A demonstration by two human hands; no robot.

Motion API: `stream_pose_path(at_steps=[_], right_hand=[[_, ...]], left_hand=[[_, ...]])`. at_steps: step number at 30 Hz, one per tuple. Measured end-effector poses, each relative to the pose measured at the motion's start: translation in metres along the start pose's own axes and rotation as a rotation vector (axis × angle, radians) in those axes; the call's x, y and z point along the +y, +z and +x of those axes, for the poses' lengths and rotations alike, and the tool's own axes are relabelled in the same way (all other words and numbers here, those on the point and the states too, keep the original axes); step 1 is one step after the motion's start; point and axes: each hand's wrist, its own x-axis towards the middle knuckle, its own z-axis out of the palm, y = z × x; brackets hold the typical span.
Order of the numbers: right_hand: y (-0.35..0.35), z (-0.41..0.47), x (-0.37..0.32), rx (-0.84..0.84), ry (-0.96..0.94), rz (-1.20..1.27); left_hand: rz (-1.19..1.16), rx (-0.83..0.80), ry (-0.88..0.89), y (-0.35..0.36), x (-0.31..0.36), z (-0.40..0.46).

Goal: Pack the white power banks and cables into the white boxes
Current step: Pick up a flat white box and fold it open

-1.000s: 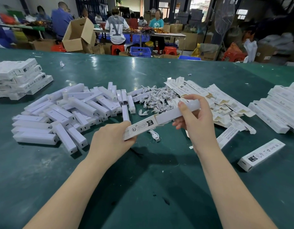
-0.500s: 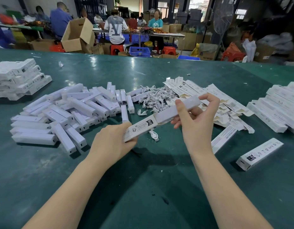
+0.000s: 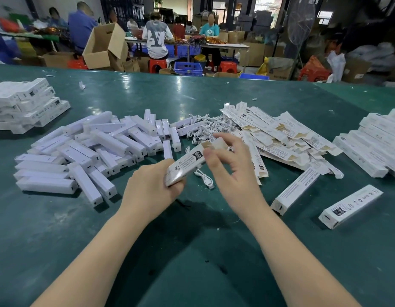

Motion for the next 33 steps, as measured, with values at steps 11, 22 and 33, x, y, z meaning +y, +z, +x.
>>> stream_pose_path(at_steps=[11, 22, 33], right_hand=[[0.006, 0.007, 0.043, -0.227, 0.262, -0.732], [0.013, -0.003, 0.009, -0.012, -0.113, -0.349], [0.008, -0.001, 0.017, -0.269, -0.115, -0.249]], left_hand=[[-0.351, 0.16, -0.09, 0.0, 0.002, -0.003], [-0.891, -0.09, -0.379, -0.003, 0.016, 0.005], [-0.868, -0.167, -0.448, -0.002, 0.013, 0.006]])
